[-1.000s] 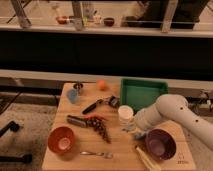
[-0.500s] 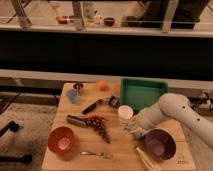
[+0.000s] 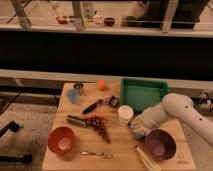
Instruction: Wipe purple bowl with towel
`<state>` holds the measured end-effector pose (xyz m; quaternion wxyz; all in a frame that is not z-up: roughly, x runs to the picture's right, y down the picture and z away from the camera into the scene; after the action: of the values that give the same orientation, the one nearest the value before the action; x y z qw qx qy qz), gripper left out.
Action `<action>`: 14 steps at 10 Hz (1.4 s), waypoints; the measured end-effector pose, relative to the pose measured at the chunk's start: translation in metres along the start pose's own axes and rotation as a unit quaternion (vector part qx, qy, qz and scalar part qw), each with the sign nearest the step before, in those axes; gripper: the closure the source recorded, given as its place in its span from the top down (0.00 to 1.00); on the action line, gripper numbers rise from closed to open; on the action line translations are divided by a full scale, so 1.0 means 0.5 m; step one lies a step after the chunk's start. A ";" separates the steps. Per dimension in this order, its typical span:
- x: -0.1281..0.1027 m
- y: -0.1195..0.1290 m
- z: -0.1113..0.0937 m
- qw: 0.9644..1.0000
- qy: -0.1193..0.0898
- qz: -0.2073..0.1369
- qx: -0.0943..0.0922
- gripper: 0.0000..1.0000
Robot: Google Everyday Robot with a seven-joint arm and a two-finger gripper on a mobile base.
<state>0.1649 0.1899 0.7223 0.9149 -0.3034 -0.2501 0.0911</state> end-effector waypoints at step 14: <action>0.132 -0.001 -0.058 0.999 0.019 0.043 0.021 0.00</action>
<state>0.2364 0.1958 0.7292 0.9210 -0.2963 -0.2168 0.1301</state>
